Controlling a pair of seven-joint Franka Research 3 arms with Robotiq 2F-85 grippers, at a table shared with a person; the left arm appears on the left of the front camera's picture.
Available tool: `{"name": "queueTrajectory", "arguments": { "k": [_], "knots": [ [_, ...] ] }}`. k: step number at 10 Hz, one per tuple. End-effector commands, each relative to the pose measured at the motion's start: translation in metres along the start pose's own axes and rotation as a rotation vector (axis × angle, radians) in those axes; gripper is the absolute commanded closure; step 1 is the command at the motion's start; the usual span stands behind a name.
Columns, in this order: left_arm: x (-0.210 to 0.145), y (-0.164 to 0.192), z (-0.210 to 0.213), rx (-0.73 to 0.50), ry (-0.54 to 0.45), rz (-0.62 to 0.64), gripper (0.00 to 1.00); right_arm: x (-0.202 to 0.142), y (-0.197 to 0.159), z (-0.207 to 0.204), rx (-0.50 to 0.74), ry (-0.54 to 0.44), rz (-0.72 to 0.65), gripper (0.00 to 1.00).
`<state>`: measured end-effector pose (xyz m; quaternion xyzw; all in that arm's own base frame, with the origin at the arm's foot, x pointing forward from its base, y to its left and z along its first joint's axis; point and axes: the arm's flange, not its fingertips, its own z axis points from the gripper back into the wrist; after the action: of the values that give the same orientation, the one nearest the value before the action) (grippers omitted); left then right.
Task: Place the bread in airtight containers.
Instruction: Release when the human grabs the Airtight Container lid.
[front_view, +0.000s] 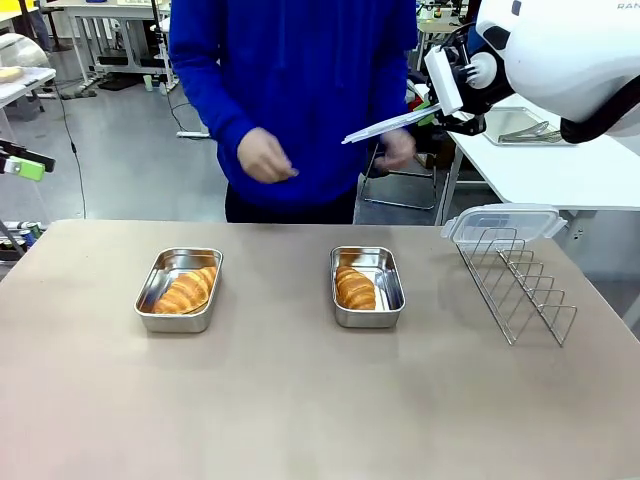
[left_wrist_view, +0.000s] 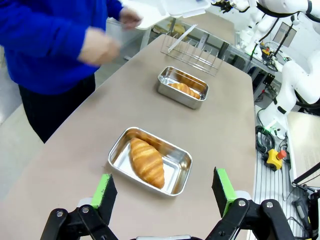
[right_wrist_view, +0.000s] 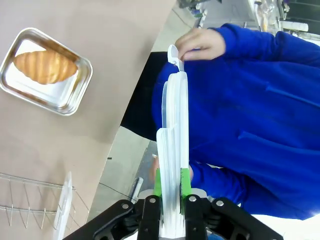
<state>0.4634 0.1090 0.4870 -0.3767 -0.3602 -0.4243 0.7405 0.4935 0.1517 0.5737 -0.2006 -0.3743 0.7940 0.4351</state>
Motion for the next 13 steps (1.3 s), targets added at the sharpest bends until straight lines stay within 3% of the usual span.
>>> {"name": "queueTrajectory", "arguments": {
  "k": [1, 12, 13],
  "knots": [
    [0.0017, -0.0012, 0.0008, -0.007, -0.004, -0.009, 0.0, 0.0019, -0.001, 0.0044, -0.008, -0.004, 0.001, 1.0],
    [0.0017, -0.0012, 0.0008, -0.007, -0.004, -0.009, 0.0, 0.0019, -0.001, 0.0044, -0.008, -0.004, 0.001, 1.0],
    [0.0017, -0.0012, 0.0008, -0.007, -0.004, -0.009, 0.0, -0.0001, -0.0005, 0.0013, -0.003, 0.0, 0.0, 0.85]
  ]
}}
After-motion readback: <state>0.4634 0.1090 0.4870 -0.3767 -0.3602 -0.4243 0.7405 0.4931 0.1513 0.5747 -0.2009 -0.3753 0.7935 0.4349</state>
